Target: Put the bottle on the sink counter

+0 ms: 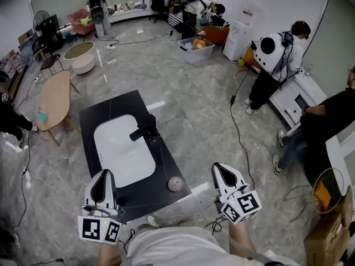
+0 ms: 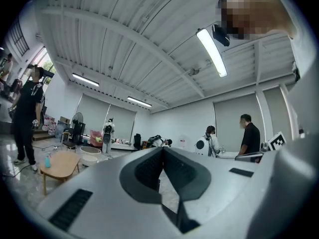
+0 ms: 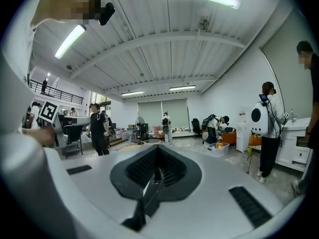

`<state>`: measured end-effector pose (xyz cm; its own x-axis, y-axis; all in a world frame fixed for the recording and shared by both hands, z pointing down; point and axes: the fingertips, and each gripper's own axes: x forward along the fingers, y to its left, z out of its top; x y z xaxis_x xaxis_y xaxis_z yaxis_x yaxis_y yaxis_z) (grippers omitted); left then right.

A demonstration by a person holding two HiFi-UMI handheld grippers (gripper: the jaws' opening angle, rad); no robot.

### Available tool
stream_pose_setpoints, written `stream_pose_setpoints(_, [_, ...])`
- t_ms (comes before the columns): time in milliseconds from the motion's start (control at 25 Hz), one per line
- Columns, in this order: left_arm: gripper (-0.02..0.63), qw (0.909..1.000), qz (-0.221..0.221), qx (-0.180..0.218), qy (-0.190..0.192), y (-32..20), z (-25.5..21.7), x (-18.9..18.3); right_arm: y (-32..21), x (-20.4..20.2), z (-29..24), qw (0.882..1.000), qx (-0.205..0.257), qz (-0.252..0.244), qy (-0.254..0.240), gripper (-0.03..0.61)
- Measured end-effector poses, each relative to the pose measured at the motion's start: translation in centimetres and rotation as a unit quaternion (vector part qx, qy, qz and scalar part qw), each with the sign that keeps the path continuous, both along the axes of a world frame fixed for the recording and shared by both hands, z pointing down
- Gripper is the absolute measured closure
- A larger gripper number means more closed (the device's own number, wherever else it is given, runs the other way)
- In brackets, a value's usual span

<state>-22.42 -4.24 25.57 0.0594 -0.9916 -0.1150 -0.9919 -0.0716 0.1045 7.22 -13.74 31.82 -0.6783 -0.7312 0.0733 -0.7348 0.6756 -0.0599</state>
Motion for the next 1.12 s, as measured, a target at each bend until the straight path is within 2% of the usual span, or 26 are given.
stream_pose_setpoints(520, [0.6, 1.0, 0.005, -0.004, 0.0, 0.6, -0.1, 0.1, 0.9, -0.2, 0.2, 1.0, -0.013, -0.002, -0.009, 0.568])
stream_pose_setpoints(1120, [0.6, 0.9999, 0.014, 0.004, 0.002, 0.7, -0.5, 0.2, 1.8, -0.1, -0.2, 1.0, -0.002, -0.002, 0.002, 0.568])
